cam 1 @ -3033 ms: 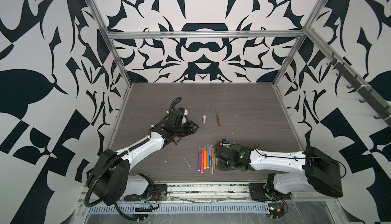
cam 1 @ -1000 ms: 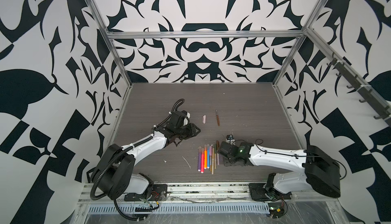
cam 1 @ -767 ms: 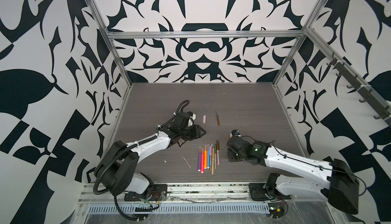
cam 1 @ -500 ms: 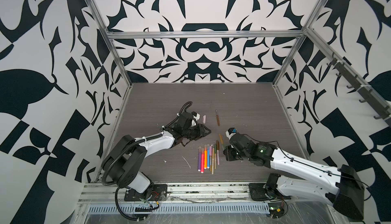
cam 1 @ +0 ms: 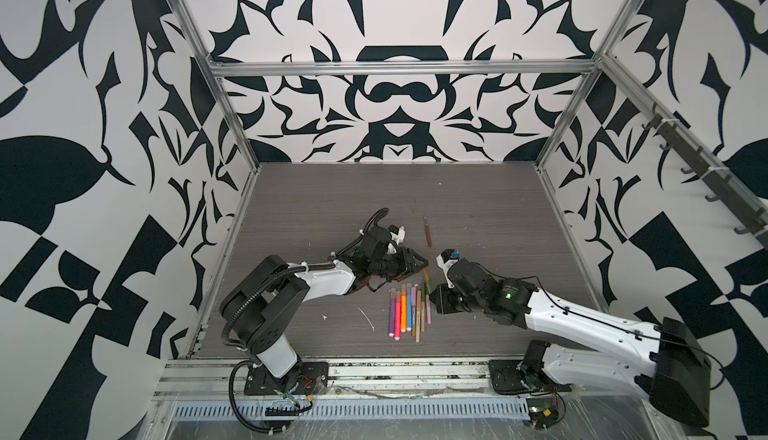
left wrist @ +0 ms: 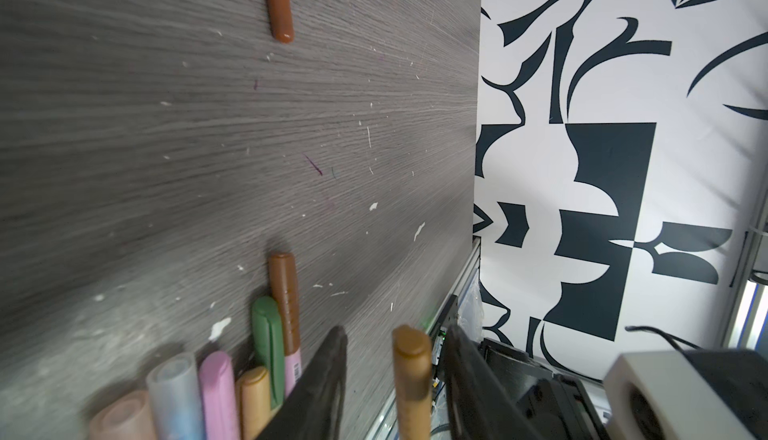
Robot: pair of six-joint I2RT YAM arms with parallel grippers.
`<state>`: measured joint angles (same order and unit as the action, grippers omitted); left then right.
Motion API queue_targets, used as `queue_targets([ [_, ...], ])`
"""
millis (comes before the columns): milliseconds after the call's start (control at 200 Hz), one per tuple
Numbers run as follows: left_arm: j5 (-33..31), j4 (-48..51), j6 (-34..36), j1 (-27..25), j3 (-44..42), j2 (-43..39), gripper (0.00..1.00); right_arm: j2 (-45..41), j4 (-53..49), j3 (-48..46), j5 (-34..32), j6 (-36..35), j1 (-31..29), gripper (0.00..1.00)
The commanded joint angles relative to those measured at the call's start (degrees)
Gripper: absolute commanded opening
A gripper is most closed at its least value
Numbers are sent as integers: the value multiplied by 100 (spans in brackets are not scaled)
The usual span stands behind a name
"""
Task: Open the pen caps
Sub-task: 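Grasp the tan cap with the left gripper while the right gripper holds the pen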
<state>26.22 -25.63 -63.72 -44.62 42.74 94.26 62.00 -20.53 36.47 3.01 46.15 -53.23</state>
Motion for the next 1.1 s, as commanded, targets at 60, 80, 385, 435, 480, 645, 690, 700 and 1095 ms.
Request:
queue_targets([
  [60,68,-190,-105,-90,134,100,41,34,96,191,-165,8,7,1],
  [80,62,-191,-106,-103,144,101,41,44,79,198,-188,16,6,1],
  [385,62,-106,-61,-192,253,119,39,124,-8,324,-332,-44,17,1],
  [435,63,-100,-61,-195,261,128,38,128,10,335,-315,-55,22,1],
  [480,78,-91,-61,-196,278,137,39,137,42,326,-301,-59,17,1],
  [645,68,-67,-55,-196,307,146,38,129,109,313,-239,-71,17,0],
  [690,64,-65,-52,-196,309,145,38,115,111,304,-239,-70,15,0],
  [700,60,-65,-57,-201,308,141,38,114,111,303,-246,-71,12,0],
  [1095,-92,250,180,-214,314,-120,0,-154,-92,299,-459,-71,17,33],
])
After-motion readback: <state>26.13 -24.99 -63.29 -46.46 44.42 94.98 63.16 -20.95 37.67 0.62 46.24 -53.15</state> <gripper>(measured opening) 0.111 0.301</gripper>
